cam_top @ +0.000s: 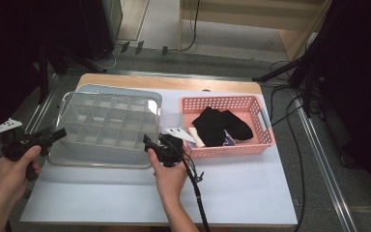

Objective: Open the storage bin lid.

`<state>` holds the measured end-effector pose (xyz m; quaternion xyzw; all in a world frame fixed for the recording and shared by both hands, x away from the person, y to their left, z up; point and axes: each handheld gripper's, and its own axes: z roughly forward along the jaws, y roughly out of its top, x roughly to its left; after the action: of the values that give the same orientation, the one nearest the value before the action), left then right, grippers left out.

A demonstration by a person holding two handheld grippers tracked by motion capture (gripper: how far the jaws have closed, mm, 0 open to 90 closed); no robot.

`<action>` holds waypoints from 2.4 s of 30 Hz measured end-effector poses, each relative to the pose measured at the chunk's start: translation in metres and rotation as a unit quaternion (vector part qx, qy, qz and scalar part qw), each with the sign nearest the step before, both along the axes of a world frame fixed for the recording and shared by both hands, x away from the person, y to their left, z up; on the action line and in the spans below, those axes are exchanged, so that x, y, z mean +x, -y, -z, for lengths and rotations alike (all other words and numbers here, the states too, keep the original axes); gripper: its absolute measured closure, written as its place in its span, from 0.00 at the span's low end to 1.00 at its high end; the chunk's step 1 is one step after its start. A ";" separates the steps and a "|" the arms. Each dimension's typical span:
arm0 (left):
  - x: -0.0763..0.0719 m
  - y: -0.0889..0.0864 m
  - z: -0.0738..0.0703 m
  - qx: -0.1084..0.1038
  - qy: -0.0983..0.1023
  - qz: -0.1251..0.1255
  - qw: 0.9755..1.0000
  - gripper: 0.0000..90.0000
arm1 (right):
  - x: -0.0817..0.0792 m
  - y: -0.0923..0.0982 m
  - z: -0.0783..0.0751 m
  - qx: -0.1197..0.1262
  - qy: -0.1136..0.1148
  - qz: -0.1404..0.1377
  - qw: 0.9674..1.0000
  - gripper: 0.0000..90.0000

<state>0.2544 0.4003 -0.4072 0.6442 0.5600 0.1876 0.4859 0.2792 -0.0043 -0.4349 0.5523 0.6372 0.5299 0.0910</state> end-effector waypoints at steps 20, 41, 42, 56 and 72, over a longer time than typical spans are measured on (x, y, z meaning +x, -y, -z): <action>-0.047 0.002 0.019 -0.003 -0.003 0.005 1.000 0.49 | -0.043 0.006 0.012 -0.005 0.005 -0.016 1.000 0.51; -0.044 -0.001 0.041 -0.009 0.004 0.002 1.000 0.44 | -0.045 0.022 0.021 -0.011 0.042 -0.034 0.998 0.56; -0.043 0.000 0.041 -0.006 0.005 0.001 1.000 0.44 | -0.046 0.021 0.021 -0.011 0.040 -0.033 0.999 0.57; -0.036 0.014 0.035 0.011 -0.008 0.010 1.000 0.40 | -0.044 0.023 0.021 0.004 0.042 -0.045 0.998 0.66; -0.054 0.008 0.025 -0.028 -0.039 0.002 0.999 0.56 | -0.063 0.028 0.020 0.009 0.010 -0.044 0.999 0.70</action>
<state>0.2002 0.3919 -0.4323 0.6383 0.5824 0.1459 0.4818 0.2167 -0.0326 -0.4553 0.5194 0.6550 0.5445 0.0689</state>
